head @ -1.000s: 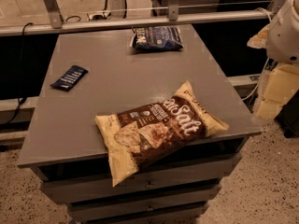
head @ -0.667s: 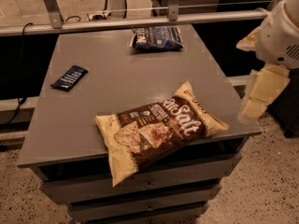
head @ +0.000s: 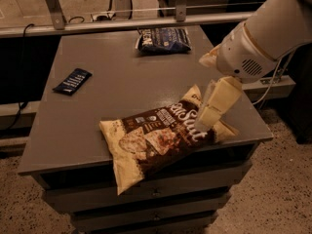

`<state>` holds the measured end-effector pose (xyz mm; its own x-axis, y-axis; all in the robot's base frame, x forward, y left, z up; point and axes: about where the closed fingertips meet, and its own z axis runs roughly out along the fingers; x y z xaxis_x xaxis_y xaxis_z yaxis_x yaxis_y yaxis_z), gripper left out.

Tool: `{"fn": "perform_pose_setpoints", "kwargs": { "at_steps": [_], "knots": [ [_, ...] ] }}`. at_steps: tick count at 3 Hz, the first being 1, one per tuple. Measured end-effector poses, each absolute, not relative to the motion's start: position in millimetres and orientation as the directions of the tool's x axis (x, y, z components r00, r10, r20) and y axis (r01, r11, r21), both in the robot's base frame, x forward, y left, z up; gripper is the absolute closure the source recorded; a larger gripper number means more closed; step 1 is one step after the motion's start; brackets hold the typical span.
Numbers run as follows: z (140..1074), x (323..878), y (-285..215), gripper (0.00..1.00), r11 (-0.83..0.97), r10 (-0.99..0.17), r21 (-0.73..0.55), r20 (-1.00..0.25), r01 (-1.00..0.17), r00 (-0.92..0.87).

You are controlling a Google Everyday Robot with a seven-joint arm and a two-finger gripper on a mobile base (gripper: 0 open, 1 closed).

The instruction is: Pick brown chip bag

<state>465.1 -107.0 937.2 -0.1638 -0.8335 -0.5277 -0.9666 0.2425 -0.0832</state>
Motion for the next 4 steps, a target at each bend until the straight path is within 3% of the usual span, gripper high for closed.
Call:
{"fn": "perform_pose_setpoints", "kwargs": {
  "at_steps": [3, 4],
  "knots": [
    [875.7, 457.5, -87.0, 0.0, 0.259, -0.769, 0.023, -0.6, -0.966, -0.221],
    [868.0, 456.0, -85.6, 0.18, 0.262, -0.754, 0.024, -0.619, -0.965, -0.22]
  ]
}}
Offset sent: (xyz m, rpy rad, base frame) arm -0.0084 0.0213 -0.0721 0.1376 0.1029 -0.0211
